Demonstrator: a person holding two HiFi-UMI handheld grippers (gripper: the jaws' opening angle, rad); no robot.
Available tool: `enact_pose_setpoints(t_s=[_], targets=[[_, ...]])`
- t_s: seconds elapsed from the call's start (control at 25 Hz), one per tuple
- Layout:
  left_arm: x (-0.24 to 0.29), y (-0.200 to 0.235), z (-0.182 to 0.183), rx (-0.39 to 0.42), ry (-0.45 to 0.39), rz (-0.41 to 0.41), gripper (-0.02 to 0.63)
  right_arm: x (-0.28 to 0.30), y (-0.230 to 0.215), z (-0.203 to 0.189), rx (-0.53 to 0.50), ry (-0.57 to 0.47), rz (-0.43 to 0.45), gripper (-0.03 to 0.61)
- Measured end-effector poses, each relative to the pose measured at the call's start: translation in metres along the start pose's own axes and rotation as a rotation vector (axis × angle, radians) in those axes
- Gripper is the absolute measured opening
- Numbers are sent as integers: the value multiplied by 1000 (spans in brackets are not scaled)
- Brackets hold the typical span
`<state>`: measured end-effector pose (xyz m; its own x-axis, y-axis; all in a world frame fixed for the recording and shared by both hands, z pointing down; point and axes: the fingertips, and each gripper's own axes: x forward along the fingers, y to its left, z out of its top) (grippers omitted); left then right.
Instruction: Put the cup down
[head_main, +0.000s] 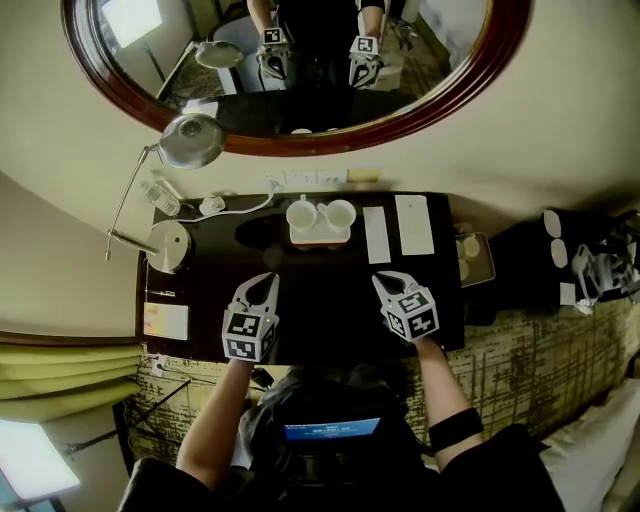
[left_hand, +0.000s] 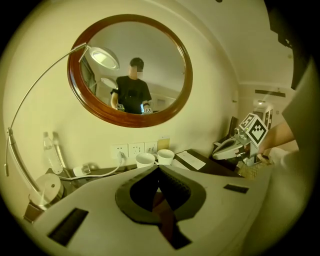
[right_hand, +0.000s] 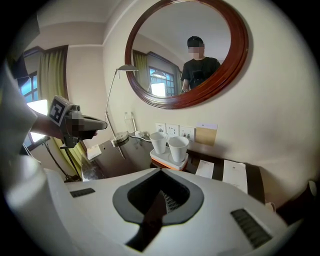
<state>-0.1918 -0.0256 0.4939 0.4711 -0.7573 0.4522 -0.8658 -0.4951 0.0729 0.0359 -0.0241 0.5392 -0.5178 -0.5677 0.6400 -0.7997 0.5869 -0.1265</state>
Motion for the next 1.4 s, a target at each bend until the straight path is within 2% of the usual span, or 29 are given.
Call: enact_pose_setpoints(t_s=[0.16, 0.32, 0.4, 0.56, 0.68, 0.92, 1.4], targets=[[4, -3, -6, -5, 21, -10, 3, 13, -6, 2, -131, 59, -20, 37], [10, -11, -5, 0, 44, -18, 3, 37, -14, 13, -370, 157, 35, 251], [15, -16, -5, 11, 54, -36, 3, 53, -22, 26, -478, 195, 59, 326], [27, -18, -7, -1, 62, -38, 3, 90, -38, 50, -622, 261, 87, 417], [37, -22, -11, 0, 68, -38, 3, 118, -44, 49, -710, 338, 126, 488], [59, -25, -15, -4, 67, -43, 3, 163, -51, 51, -832, 431, 200, 518], [66, -27, -34, -67, 78, -6, 3, 219, -61, 38, -929, 542, 312, 518]])
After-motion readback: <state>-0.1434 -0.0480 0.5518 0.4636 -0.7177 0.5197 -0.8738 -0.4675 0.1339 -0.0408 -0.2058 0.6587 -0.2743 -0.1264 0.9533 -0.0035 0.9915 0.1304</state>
